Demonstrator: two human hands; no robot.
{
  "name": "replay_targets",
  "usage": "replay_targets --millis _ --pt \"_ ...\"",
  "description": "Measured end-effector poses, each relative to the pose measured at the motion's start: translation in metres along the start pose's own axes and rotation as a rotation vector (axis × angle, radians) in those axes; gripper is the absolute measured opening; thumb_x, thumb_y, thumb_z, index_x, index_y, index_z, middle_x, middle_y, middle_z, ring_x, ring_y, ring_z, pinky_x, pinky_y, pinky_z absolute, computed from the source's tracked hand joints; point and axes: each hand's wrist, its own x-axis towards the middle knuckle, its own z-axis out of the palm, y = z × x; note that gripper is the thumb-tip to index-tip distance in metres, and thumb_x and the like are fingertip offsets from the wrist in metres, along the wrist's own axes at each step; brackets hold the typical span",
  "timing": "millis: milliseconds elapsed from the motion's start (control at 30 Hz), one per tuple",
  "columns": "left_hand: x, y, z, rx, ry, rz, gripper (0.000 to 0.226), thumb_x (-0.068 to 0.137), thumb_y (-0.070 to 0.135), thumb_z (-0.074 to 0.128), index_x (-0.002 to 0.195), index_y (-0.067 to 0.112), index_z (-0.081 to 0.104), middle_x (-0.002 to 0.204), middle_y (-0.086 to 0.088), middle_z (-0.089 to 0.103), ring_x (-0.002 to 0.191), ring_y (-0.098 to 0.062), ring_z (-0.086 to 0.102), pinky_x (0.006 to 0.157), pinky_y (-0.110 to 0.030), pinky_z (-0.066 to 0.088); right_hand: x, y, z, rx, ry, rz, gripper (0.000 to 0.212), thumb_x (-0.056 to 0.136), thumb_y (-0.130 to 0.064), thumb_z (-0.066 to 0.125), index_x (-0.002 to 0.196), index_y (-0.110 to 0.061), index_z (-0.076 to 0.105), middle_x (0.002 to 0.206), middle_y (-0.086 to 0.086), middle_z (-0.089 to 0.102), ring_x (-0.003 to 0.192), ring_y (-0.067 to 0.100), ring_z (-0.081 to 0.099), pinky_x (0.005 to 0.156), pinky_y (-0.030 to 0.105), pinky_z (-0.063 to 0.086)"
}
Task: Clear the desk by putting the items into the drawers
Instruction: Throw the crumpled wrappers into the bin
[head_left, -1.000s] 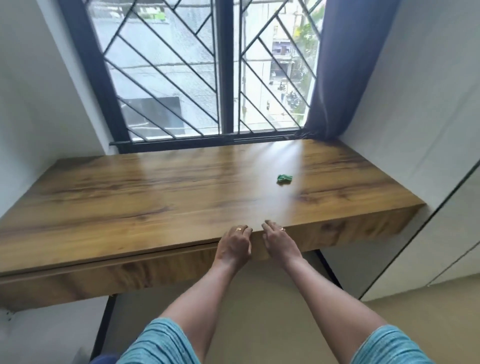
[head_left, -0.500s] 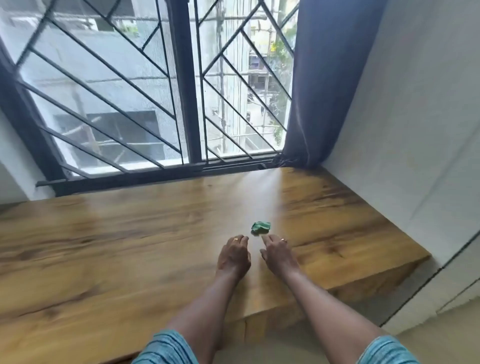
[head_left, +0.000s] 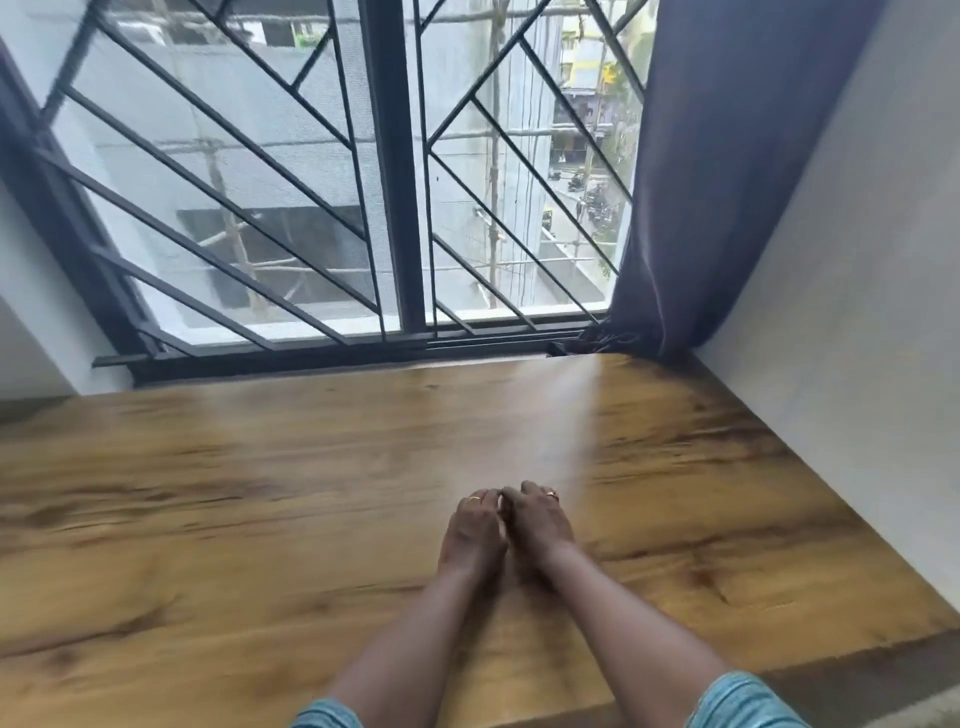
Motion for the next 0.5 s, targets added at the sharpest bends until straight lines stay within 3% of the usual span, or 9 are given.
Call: replay_targets --millis 133,267,500 --pt "-0.031 -0.001 -0.003 -0.024 0.053 -0.099 0.043 0.095 0.016 0.040 0.137 0.008 0.044 0.138 -0.010 0.051 0.128 -0.023 0.046 0.109 -0.027 0.032 -0.022 -0.003 0.002 0.037 -0.026 -0.081 0.032 0.096 -0.018 0.038 0.121 -0.019 0.057 0.117 0.014 0.053 0.114 0.034 0.048 0.091 0.033 0.043" --pt "-0.084 0.000 -0.006 -0.042 0.108 -0.203 0.044 0.094 0.015 0.041 0.137 0.008 0.045 0.135 -0.012 0.053 0.125 -0.026 0.047 0.107 -0.029 0.035 -0.062 -0.013 0.010 0.037 -0.057 -0.199 0.036 0.094 -0.013 0.042 0.127 -0.020 0.054 0.121 0.012 0.052 0.116 0.034 0.046 0.092 0.032 0.042" --pt "-0.184 -0.022 -0.013 -0.031 0.274 -0.361 0.043 0.094 0.009 0.040 0.136 0.009 0.046 0.132 -0.011 0.056 0.122 -0.024 0.049 0.103 -0.026 0.033 -0.137 -0.059 0.034 0.125 -0.076 -0.486 0.036 0.088 -0.007 0.048 0.120 -0.017 0.062 0.117 0.011 0.057 0.103 0.034 0.057 0.089 0.034 0.042"
